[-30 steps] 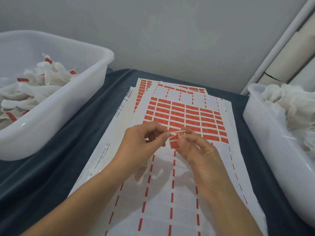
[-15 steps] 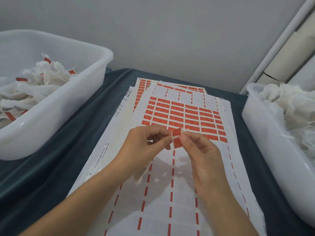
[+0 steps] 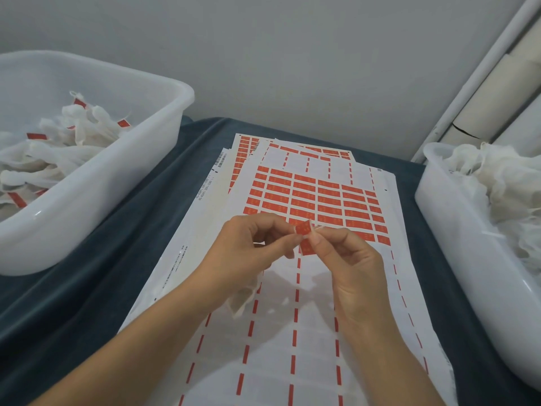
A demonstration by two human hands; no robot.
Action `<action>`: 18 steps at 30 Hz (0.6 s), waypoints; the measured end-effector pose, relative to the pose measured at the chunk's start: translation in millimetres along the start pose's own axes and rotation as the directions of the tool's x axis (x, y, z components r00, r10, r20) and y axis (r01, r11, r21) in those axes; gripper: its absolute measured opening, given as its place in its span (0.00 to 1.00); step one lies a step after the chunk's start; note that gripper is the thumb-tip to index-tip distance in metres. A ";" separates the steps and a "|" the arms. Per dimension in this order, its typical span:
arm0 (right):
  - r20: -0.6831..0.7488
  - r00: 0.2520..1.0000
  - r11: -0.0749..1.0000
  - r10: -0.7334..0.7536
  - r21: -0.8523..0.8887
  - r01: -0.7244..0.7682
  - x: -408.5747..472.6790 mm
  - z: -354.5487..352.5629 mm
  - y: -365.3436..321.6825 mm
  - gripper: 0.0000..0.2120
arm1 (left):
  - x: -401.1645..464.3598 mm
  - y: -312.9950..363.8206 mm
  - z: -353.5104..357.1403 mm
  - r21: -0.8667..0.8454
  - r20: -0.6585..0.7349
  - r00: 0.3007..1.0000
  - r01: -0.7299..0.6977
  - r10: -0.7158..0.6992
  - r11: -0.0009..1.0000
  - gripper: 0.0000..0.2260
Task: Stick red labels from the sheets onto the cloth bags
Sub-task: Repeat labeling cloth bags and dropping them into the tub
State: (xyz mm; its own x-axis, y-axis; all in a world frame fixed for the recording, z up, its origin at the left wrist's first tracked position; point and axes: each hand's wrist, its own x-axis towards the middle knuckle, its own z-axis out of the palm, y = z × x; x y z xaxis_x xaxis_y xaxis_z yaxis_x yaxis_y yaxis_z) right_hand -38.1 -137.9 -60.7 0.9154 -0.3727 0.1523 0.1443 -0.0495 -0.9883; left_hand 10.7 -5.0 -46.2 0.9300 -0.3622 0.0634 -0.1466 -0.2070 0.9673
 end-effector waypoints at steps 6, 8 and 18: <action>-0.038 0.997 0.998 -0.062 -0.032 0.061 -1.3 1.9 -0.6 0.09 | 0.7 -0.3 -0.3 -0.081 -0.002 0.998 0.065 -0.065 0.995 0.04; -0.076 0.995 0.997 -0.070 -0.031 0.068 -0.4 0.2 -1.5 0.16 | 0.7 1.5 -2.0 -0.161 0.009 0.991 0.130 -0.130 0.978 0.04; 0.135 0.981 0.990 0.138 0.020 -0.142 2.7 -3.7 -6.7 0.16 | -1.2 5.0 -4.8 -0.287 0.068 0.978 0.208 -0.196 0.935 0.06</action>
State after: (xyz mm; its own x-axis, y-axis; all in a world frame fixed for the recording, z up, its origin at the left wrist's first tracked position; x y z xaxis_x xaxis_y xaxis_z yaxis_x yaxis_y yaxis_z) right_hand -38.0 -142.0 -53.7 0.9687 -0.2479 0.0144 0.0206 0.0225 -0.9995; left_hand 10.5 -1.3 -40.3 0.9157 -0.3750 -0.1445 0.1528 -0.0077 0.9882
